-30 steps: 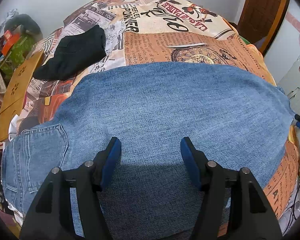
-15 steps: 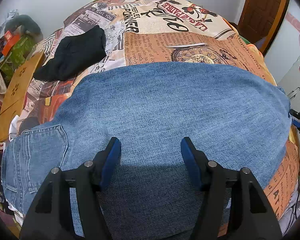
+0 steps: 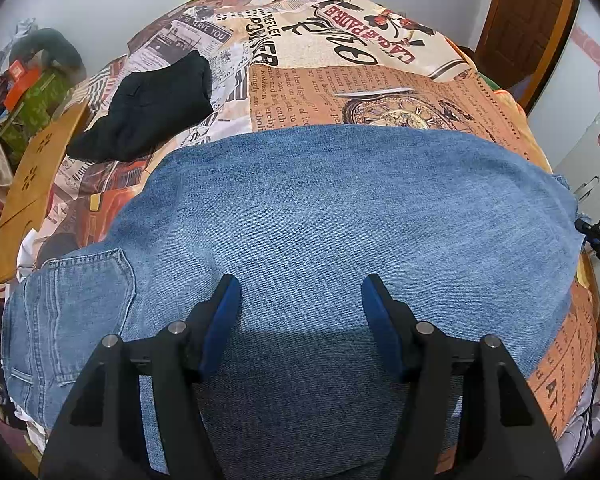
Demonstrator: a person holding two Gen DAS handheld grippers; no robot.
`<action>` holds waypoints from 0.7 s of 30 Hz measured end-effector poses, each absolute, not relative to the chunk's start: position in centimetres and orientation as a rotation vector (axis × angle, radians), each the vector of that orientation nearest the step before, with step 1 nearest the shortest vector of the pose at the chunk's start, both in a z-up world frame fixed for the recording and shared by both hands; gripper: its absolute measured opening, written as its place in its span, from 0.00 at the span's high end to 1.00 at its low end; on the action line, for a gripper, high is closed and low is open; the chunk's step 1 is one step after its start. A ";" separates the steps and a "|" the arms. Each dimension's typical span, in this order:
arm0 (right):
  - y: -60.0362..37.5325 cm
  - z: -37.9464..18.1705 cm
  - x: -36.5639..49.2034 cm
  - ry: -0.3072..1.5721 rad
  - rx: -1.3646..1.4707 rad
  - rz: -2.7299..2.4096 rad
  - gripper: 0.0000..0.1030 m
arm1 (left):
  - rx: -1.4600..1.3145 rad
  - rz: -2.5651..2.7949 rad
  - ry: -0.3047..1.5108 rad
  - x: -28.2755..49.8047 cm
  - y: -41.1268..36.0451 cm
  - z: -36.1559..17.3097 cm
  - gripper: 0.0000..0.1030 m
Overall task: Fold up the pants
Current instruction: 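Lift the frayed leg hem with the right gripper and fold it over the jeans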
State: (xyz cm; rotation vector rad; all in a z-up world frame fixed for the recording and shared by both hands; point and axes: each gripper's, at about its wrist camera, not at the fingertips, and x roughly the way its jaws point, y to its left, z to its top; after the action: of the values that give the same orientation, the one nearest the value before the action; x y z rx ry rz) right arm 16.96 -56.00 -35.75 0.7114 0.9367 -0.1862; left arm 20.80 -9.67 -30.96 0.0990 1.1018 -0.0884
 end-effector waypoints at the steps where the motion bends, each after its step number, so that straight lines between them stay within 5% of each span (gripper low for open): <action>1: -56.0 -35.2 16.9 0.925 0.708 -0.187 0.91 | 0.097 -0.089 1.102 20.8 -9.7 -30.9 0.39; 21: -44.1 -12.7 16.6 0.489 0.459 0.222 0.93 | 0.023 -0.101 0.989 18.4 -6.1 -26.2 0.38</action>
State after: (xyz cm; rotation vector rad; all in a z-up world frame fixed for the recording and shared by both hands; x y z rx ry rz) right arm 16.61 -44.09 -12.70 0.4592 0.4893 0.2224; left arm 18.43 -6.08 -26.19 0.0235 0.9890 -0.1011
